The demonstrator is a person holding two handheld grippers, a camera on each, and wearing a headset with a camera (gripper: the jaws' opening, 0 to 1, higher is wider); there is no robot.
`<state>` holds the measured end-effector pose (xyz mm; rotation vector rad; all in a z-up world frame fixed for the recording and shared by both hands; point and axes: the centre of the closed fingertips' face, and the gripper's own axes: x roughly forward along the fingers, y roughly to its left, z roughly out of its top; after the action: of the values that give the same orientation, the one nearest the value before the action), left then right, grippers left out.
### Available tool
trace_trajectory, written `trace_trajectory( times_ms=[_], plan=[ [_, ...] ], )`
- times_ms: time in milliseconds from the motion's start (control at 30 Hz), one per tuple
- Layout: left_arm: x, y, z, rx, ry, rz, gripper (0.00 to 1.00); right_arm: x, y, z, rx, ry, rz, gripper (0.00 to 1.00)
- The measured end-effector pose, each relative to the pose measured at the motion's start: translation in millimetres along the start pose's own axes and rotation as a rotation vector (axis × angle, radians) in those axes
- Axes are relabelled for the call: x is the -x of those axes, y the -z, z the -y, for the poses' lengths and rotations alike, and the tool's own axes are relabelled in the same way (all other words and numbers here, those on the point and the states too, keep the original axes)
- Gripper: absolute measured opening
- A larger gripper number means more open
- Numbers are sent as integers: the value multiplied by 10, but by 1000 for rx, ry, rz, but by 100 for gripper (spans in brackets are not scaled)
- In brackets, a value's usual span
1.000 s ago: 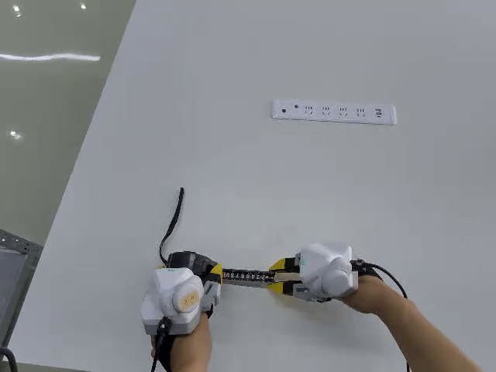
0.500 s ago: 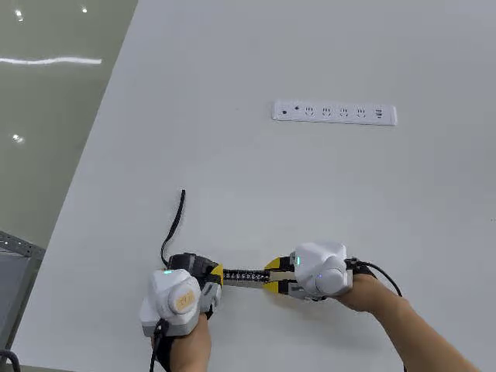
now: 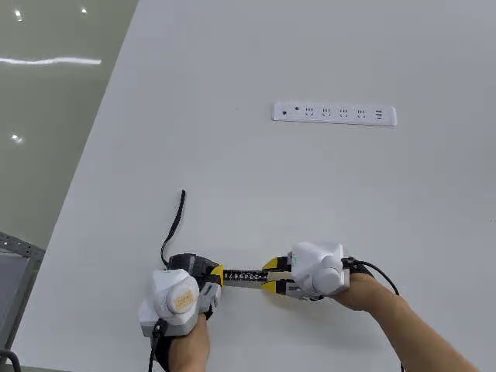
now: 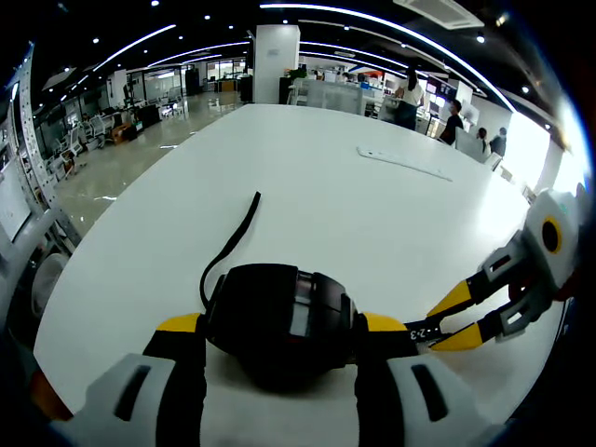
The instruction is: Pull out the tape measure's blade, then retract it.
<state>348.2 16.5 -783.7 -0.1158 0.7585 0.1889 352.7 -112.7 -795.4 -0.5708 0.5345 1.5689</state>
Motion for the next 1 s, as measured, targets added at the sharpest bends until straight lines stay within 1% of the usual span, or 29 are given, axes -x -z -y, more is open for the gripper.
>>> trace_trajectory(
  times_ms=[300,700,900,1000],
  plan=[
    [0,3,-3,1,5,-3,63,-67,-15,-3,0,-6,1,14],
    [6,8,-13,16,14,-6,63,-82,-97,-23,0,-6,-2,13],
    [18,4,-16,23,16,-7,63,-166,-80,-12,1,-7,-4,13],
    [15,10,-22,24,19,-8,63,-176,-90,-17,1,-8,-4,13]
  ],
)
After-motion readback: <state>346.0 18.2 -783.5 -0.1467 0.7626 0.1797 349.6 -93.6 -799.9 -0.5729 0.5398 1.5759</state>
